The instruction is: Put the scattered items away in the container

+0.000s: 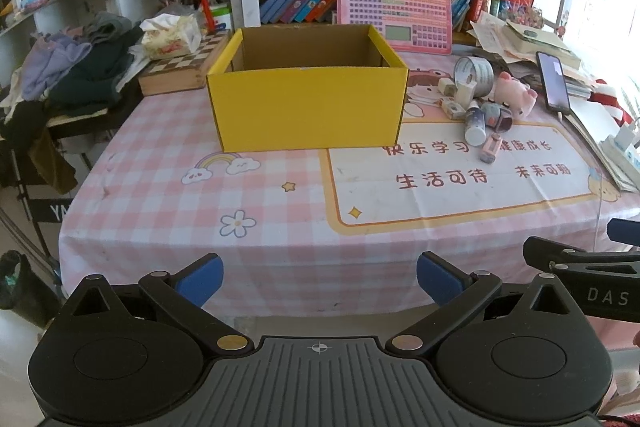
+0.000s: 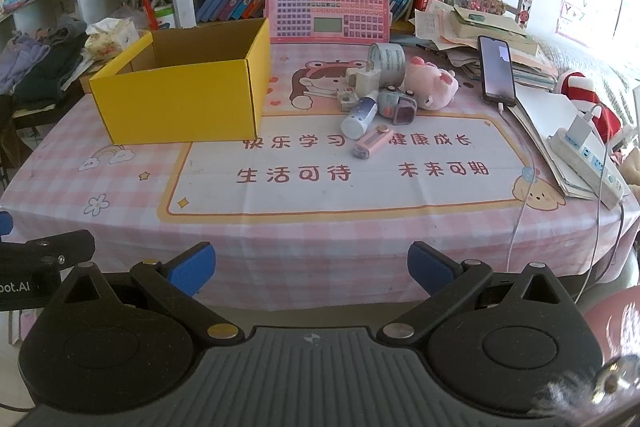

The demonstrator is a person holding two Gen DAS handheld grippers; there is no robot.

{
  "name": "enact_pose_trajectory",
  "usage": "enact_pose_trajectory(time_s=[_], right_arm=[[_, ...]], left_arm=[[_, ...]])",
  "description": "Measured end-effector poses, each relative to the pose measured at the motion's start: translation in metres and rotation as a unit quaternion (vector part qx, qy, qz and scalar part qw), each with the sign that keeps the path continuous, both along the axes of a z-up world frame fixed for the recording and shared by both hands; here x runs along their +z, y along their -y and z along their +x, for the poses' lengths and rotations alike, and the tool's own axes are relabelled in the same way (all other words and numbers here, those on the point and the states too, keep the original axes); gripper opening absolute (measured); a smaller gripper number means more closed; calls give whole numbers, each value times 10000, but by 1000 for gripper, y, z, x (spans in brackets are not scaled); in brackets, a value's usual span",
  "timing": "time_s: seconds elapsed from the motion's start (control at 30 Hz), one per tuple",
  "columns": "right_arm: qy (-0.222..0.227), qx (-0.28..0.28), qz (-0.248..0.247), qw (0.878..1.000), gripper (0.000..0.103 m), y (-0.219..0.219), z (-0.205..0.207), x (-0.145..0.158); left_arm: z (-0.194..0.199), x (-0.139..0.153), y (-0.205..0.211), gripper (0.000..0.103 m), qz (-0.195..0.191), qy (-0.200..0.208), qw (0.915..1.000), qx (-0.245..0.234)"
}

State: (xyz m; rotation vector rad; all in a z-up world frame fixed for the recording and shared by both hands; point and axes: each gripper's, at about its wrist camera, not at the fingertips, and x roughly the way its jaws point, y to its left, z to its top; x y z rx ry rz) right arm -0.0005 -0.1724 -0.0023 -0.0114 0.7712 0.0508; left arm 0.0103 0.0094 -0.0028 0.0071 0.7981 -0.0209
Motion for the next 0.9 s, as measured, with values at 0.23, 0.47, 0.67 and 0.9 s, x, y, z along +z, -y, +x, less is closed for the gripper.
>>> enact_pose_trajectory(time_s=[0.23, 0.47, 0.67, 0.9], right_arm=[[-17, 4, -1, 10000, 103, 0, 1, 0], [-12, 14, -16, 10000, 103, -2, 2, -1], [-11, 46, -41, 10000, 103, -2, 1, -1], [-3, 74, -49, 10000, 103, -2, 1, 0]], left_arm=[[1, -3, -1, 103, 15, -60, 10000, -27], [0, -3, 1, 103, 41, -52, 10000, -50], [0, -3, 2, 103, 82, -70, 9999, -5], [-1, -3, 1, 103, 99, -92, 9999, -4]])
